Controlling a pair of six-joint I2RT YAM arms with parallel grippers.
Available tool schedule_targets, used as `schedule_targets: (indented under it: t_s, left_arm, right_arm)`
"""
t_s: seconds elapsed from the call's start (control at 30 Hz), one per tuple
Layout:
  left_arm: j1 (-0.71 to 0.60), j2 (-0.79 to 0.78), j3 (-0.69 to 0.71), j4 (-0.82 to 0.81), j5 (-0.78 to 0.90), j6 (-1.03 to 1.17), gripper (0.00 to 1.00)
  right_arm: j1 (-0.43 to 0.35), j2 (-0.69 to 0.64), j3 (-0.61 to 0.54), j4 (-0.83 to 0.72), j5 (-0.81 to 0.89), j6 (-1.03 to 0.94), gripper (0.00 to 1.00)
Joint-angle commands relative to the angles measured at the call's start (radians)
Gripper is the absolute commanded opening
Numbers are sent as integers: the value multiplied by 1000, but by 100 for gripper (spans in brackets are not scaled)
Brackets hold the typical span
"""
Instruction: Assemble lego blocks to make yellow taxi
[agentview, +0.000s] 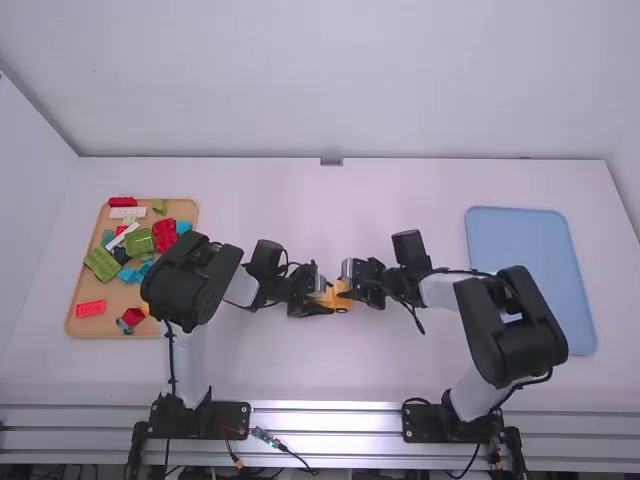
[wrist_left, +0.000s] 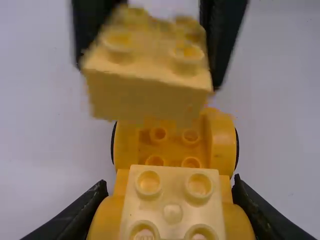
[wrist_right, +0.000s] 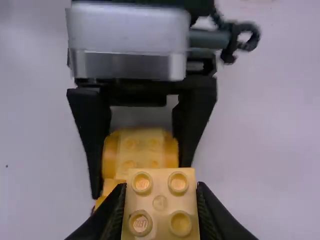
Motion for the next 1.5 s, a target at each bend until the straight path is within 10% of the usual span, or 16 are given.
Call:
schedule_targets:
  t_s: [0.0,1.47]
  left_arm:
    - [-10,19,11,-2,35,4,45]
    - [-15,19,-11,-21,20,41,36]
  right_arm:
    - [-3,-7,-24,8,28,89,0]
    - [28,89,55,-74,-24,-26,0]
